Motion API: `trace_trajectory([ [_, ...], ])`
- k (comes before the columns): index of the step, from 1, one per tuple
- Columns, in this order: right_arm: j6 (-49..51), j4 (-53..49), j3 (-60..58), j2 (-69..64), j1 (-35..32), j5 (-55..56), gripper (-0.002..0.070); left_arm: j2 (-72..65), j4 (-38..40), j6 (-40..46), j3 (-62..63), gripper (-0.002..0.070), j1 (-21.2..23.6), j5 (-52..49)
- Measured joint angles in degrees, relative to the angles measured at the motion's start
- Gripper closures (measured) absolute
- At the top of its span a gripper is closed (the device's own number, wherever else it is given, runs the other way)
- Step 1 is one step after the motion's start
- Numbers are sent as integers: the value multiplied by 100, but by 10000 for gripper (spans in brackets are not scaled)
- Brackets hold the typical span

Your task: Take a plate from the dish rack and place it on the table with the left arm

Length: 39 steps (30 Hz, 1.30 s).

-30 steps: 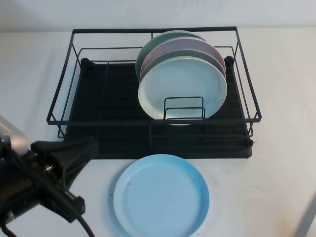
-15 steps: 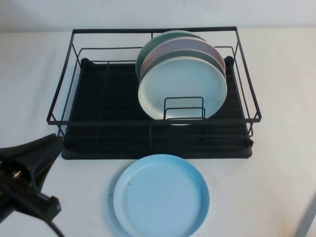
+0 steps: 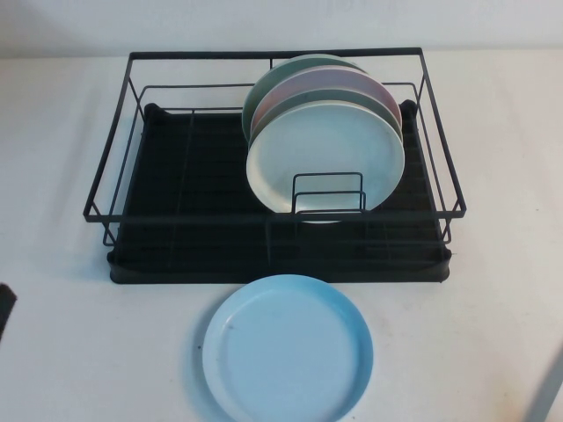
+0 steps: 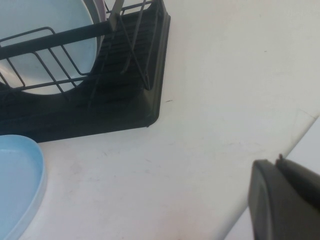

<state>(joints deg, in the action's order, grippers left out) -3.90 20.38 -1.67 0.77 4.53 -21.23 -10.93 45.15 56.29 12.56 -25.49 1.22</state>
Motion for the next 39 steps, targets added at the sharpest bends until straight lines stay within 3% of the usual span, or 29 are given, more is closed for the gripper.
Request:
trace_trajectory([
  [4, 0, 14, 0, 0, 0, 0, 694, 329, -2711, -3119, -498, 675, 29, -158],
  [8, 0, 16, 0, 0, 0, 0, 694, 486, -3577, -4307, -1094, 675, 402, -264],
  [16, 0, 16, 0, 0, 0, 0, 694, 921, -4437, -5164, -1395, 676, 1255, -984],
  [23, 0, 39, 0, 0, 0, 0, 694, 1142, -4656, -5323, -1395, 677, 1468, -2033],
  [39, 0, 166, 0, 0, 0, 0, 694, 1142, -4656, -5344, -1395, 678, 1984, -2094],
])
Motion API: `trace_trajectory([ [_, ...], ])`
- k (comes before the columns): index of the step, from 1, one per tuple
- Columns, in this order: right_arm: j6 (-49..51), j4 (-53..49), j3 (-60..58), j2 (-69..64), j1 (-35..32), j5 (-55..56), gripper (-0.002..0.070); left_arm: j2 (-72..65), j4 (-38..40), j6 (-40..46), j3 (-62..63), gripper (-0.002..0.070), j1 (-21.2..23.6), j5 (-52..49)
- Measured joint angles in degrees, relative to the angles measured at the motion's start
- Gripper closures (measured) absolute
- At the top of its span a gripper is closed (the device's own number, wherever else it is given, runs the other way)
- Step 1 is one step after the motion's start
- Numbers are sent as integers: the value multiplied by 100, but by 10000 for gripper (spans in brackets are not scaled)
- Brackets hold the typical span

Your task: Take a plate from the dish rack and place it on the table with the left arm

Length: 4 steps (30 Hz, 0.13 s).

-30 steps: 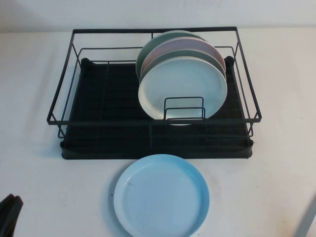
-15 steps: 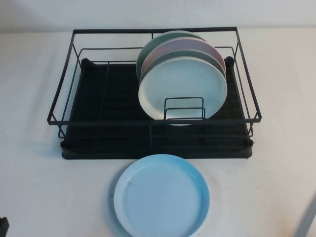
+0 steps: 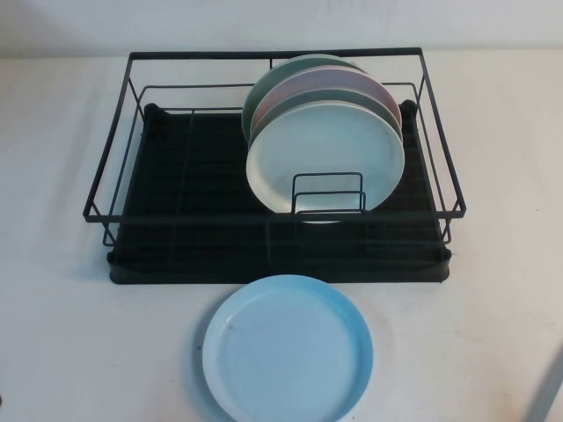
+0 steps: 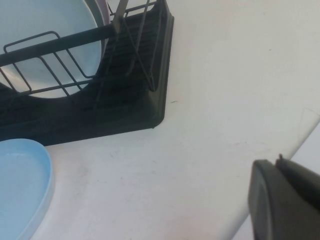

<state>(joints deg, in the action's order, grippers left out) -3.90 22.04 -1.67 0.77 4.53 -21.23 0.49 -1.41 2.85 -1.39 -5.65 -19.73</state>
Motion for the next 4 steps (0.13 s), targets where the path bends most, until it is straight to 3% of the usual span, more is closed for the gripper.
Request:
trace_trajectory([
  [4, 0, 0, 0, 0, 0, 0, 694, 0, 0, 0, 0, 678, 13, 0],
])
